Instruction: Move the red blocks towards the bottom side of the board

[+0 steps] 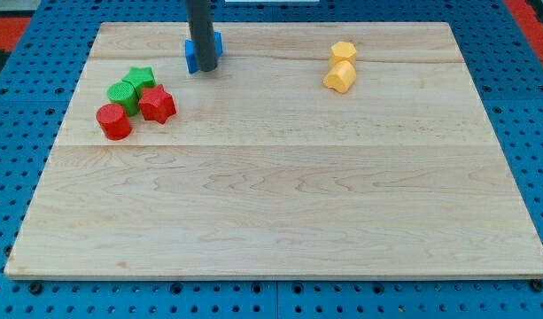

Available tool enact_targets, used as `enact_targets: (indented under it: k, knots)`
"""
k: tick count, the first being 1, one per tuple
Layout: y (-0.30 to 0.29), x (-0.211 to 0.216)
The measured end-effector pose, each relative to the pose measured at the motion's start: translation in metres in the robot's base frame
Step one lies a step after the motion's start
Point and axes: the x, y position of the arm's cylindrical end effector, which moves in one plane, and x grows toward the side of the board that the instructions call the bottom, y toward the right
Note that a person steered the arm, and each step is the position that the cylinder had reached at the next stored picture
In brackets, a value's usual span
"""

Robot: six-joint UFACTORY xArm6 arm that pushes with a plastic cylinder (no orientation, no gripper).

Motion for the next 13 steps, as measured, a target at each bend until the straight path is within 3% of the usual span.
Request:
enact_targets:
  k: [1, 4, 5, 8, 9, 11, 13]
  knots:
    - [-0.006, 0.027]
    - [-0.133, 0.088]
    - [-0.142, 0.106]
    - [-0.127, 0.098]
    - [-0.127, 0.118]
    - [-0.088, 0.084]
    - [-0.006, 0.160]
